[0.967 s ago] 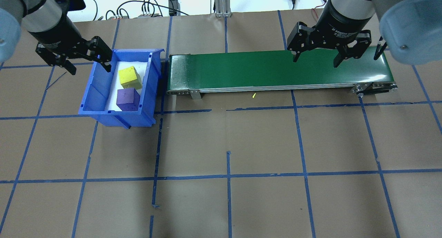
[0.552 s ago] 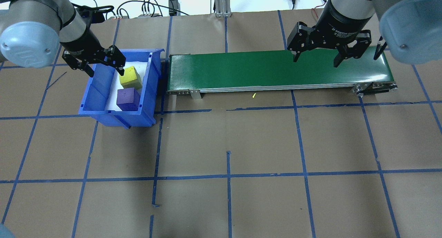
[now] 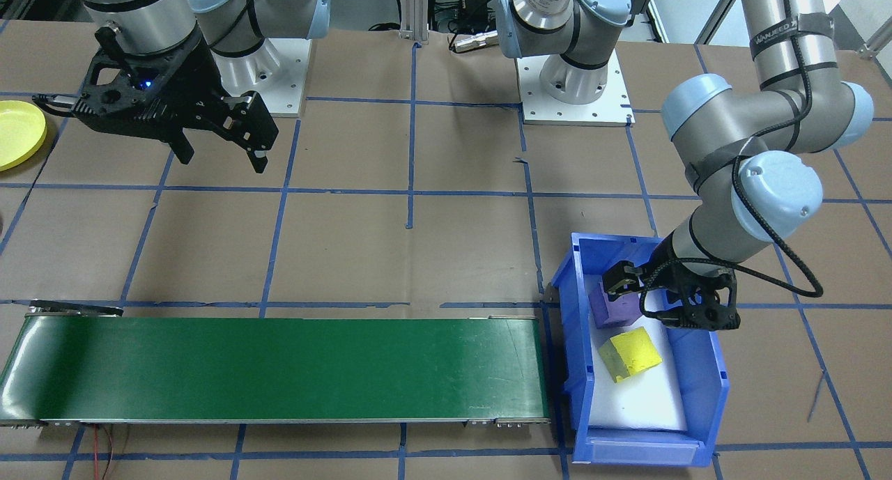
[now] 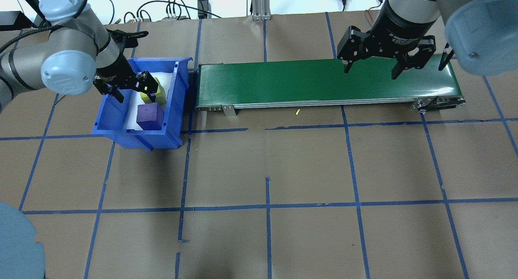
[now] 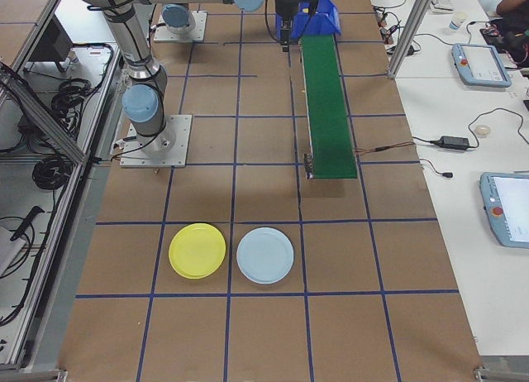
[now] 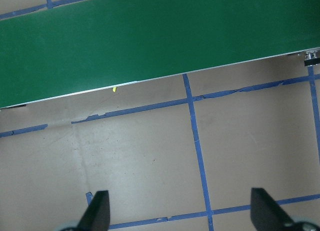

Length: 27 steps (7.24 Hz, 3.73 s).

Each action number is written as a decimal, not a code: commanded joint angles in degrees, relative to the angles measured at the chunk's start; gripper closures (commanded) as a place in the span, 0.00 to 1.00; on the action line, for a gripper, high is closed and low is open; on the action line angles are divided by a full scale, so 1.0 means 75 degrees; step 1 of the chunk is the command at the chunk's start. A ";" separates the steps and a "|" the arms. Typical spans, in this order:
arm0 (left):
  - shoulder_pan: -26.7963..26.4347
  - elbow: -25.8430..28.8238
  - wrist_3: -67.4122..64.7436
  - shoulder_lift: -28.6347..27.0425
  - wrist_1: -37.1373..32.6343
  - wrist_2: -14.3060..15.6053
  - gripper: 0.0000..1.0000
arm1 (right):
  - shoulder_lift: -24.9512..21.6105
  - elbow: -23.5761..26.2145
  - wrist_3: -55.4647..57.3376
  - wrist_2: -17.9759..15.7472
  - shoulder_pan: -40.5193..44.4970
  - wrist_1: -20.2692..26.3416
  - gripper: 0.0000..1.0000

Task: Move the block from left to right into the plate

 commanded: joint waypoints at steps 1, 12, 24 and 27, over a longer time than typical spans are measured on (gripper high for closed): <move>0.0023 -0.0109 -0.0071 -0.0346 0.0211 -0.0064 0.01 | -0.0004 0.0002 -0.0012 0.0000 -0.0002 0.0001 0.00; -0.0582 0.1494 -0.0781 0.0379 -0.1628 0.0098 0.84 | -0.0004 0.0025 0.0000 -0.0023 -0.0002 0.0012 0.00; -0.2672 0.1579 -0.2263 -0.1296 0.0680 -0.0416 0.01 | -0.0004 0.0025 0.0000 -0.0023 0.0009 0.0012 0.00; -0.2661 0.1871 -0.2263 -0.0490 0.0483 -0.0323 0.00 | -0.0004 0.0025 0.0000 -0.0012 0.0021 0.0012 0.00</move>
